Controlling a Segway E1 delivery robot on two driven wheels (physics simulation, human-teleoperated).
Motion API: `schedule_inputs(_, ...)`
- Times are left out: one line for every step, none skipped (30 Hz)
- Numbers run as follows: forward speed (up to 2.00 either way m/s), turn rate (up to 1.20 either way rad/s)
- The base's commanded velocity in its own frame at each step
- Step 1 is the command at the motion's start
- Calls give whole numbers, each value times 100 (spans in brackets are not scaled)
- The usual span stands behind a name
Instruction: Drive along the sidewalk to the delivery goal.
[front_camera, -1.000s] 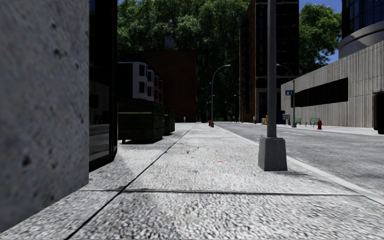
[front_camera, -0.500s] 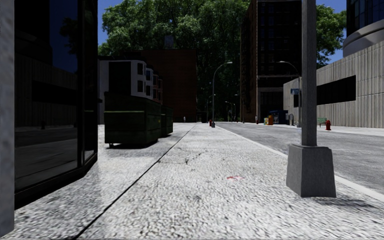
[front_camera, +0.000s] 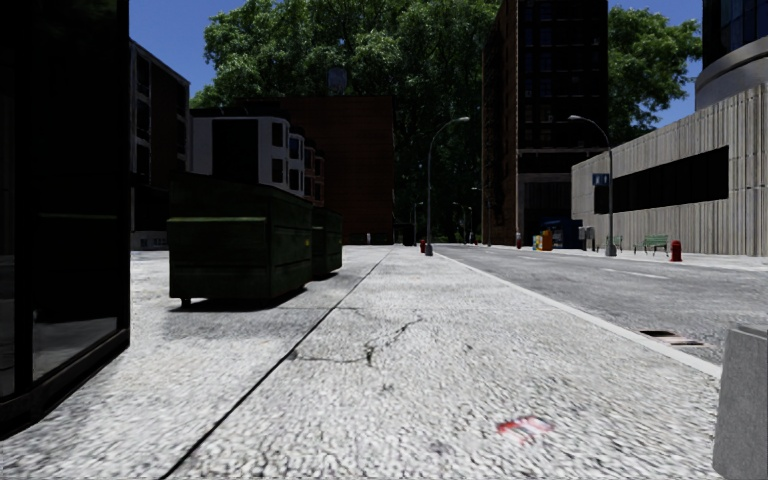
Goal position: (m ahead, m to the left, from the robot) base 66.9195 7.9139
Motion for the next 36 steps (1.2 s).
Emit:
schedule_inputs(200,0)
schedule_inputs(200,0)
schedule_inputs(200,0)
schedule_inputs(200,0)
schedule_inputs(200,0)
schedule_inputs(200,0)
schedule_inputs(200,0)
schedule_inputs(200,0)
schedule_inputs(200,0)
schedule_inputs(200,0)
schedule_inputs(200,0)
schedule_inputs(200,0)
schedule_inputs(200,0)
schedule_inputs(200,0)
schedule_inputs(200,0)
schedule_inputs(200,0)
schedule_inputs(200,0)
schedule_inputs(200,0)
schedule_inputs(200,0)
schedule_inputs(200,0)
schedule_inputs(200,0)
schedule_inputs(200,0)
schedule_inputs(200,0)
schedule_inputs(200,0)
schedule_inputs(200,0)
schedule_inputs(200,0)
schedule_inputs(200,0)
schedule_inputs(200,0)
schedule_inputs(200,0)
schedule_inputs(200,0)
schedule_inputs(200,0)
schedule_inputs(200,0)
schedule_inputs(200,0)
schedule_inputs(200,0)
schedule_inputs(200,0)
schedule_inputs(200,0)
